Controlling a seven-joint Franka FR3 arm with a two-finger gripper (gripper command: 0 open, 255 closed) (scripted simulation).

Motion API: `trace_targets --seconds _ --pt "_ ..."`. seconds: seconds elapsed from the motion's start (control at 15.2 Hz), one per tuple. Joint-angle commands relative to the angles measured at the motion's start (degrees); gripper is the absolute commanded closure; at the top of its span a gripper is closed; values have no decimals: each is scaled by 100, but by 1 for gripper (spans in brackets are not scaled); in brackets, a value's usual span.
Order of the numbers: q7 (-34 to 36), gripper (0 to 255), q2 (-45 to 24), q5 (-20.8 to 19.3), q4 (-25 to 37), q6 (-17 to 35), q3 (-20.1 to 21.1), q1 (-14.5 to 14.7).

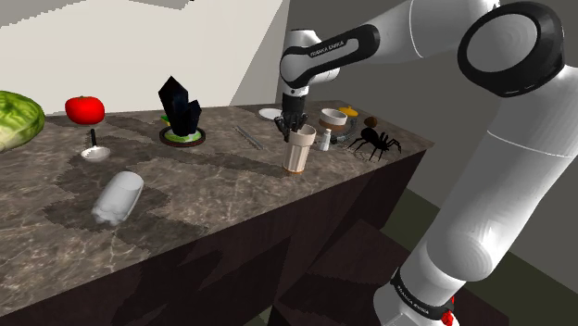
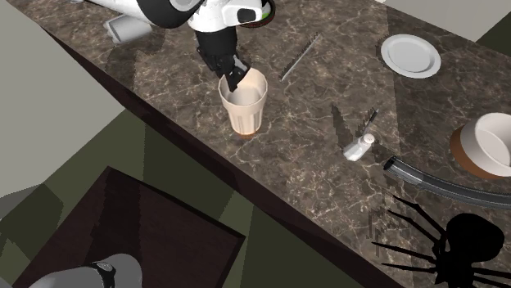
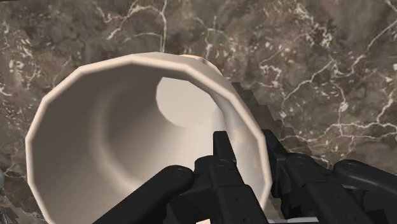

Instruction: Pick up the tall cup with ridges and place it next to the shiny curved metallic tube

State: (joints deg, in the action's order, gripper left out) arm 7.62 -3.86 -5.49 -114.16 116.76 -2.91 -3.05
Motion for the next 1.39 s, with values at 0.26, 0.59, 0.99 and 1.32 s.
trace_targets --seconds 0.26,0.59,0.99,1.32 --pt "-37 255 142 11 318 -456 4 4" --pt "-65 255 218 20 612 -826 7 8" --pt "-100 255 271 30 1011 -1277 11 12" --pt "-130 255 281 36 1384 -1658 13 15"
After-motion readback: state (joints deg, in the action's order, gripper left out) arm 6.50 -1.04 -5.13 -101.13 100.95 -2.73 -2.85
